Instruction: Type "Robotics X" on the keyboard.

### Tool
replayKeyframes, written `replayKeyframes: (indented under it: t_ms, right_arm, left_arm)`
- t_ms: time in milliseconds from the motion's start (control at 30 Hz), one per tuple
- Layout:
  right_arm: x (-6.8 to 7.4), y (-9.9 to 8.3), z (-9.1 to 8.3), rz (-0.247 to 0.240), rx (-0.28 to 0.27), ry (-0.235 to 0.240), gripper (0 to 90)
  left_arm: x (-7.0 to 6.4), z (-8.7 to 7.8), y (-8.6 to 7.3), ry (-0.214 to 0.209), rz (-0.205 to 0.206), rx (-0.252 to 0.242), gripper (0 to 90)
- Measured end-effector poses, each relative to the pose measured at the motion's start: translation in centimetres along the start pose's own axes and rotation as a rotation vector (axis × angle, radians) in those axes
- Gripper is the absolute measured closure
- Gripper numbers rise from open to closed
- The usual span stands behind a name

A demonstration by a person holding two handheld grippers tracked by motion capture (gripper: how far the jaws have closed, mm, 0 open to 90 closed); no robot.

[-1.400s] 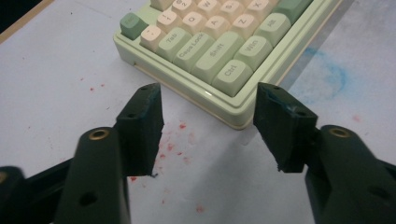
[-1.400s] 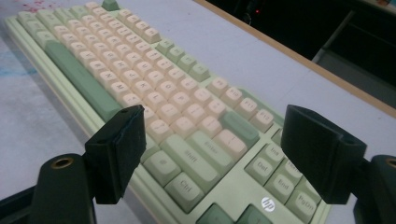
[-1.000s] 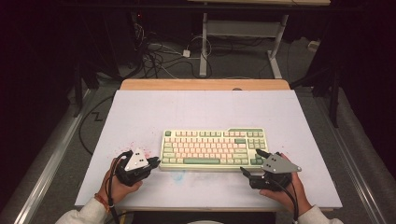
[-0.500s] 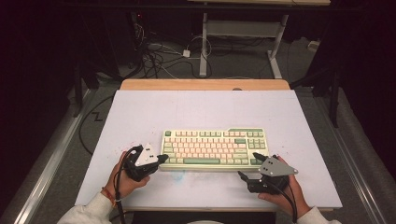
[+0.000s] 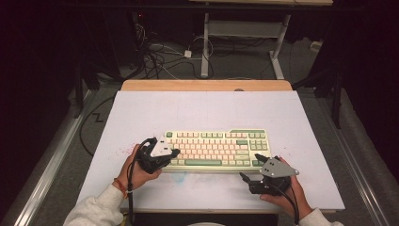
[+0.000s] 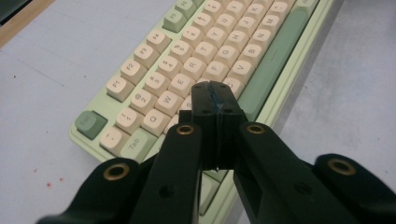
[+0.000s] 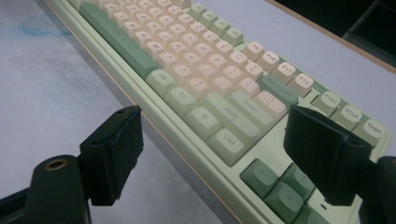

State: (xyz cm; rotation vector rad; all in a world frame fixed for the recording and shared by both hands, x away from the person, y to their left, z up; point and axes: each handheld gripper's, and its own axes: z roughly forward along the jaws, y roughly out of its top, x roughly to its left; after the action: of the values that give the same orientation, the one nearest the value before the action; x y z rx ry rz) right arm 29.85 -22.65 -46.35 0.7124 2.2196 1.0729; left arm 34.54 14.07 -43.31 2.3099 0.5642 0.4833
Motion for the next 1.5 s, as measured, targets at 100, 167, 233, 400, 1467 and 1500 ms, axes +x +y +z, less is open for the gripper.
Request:
replayKeyframes:
  t_ms: [100, 167, 233, 400, 1467, 1500]
  right_arm:
    - [0.0, 0.0, 0.1, 0.003, 0.003, 0.003, 20.6]
    - [0.0, 0.0, 0.1, 0.004, 0.004, 0.005, 20.6]
    - [0.0, -0.1, 0.1, 0.001, 0.011, 0.004, 20.6]
    - [-0.1, -0.1, 0.2, 0.004, 0.014, 0.005, 20.6]
    - [-0.5, -0.3, 0.4, 0.022, 0.028, 0.030, 21.3]
    - [-0.6, -0.3, 0.4, 0.020, 0.029, 0.029, 21.3]
  left_arm:
    - [0.0, 0.8, 1.0, -0.010, 0.015, 0.010, 87.8]
    - [-0.1, 1.3, 1.7, -0.019, 0.024, 0.016, 87.8]
    - [-0.1, 1.8, 2.3, -0.025, 0.032, 0.018, 87.8]
    - [-0.2, 3.4, 3.9, -0.028, 0.057, 0.040, 87.8]
    - [0.9, 8.0, 5.5, -0.026, 0.074, 0.155, 88.0]
    - [0.9, 8.0, 5.5, -0.027, 0.075, 0.158, 88.0]
